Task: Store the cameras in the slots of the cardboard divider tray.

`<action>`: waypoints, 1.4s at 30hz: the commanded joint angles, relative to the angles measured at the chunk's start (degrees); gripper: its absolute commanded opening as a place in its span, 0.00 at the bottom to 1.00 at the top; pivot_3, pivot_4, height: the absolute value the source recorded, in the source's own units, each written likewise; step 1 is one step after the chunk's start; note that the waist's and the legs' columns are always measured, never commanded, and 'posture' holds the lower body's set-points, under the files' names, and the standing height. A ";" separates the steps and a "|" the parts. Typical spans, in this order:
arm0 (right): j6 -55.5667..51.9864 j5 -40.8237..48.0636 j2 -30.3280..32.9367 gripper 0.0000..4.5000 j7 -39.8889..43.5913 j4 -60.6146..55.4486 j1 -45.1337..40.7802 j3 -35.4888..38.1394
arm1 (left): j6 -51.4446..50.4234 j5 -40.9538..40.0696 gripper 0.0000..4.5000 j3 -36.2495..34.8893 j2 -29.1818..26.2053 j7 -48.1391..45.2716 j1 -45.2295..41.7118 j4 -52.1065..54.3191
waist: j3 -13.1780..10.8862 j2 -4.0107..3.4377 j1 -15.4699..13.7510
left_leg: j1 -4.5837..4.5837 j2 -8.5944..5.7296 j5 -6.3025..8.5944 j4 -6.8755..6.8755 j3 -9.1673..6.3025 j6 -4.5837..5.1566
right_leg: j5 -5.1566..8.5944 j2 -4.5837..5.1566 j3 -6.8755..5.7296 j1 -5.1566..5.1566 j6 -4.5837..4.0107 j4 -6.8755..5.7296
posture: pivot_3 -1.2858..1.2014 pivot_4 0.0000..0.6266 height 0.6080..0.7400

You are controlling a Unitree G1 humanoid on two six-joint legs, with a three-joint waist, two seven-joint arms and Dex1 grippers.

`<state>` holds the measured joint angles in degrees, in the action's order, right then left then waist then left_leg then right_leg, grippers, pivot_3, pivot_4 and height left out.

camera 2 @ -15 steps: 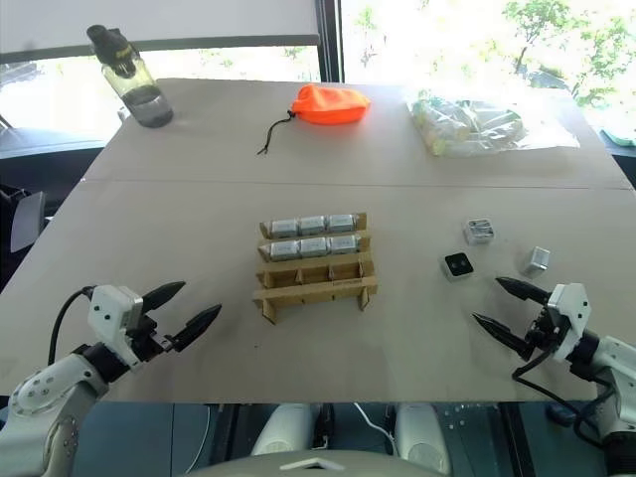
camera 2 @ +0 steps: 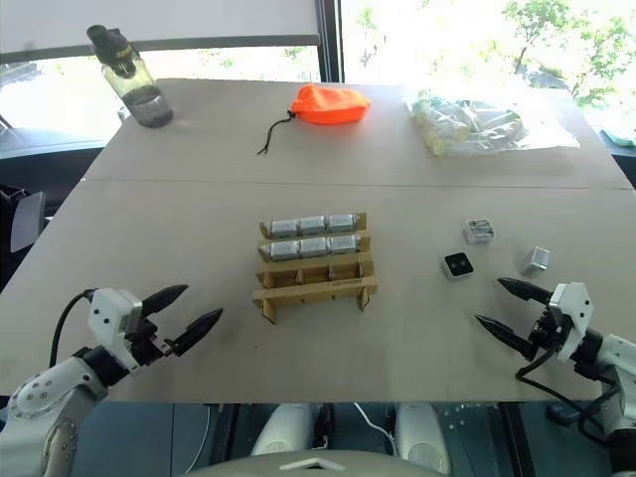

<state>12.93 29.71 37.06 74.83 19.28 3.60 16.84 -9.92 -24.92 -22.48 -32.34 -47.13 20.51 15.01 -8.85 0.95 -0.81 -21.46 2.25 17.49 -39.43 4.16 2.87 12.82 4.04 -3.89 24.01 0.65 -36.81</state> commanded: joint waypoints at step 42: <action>-19.94 -11.47 -19.69 1.00 -61.95 -29.08 2.87 6.88 | -13.67 -16.50 0.99 6.27 -22.75 -28.02 -19.49 9.15 | 0.06 -0.53 0.15 | -0.27 -0.02 -0.21 0.12 0.05 -0.38 | -0.08 -0.37 0.13 0.31 0.21 0.00 | 0.52 0.24 0.89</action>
<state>-5.95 18.28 17.04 14.42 -6.55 6.58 23.06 -24.47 -41.71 -15.21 -54.48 -74.64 0.88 23.99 -8.80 0.42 -0.66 -21.72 2.23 17.29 -39.30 4.23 2.50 12.75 3.66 -3.76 24.32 0.86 -36.81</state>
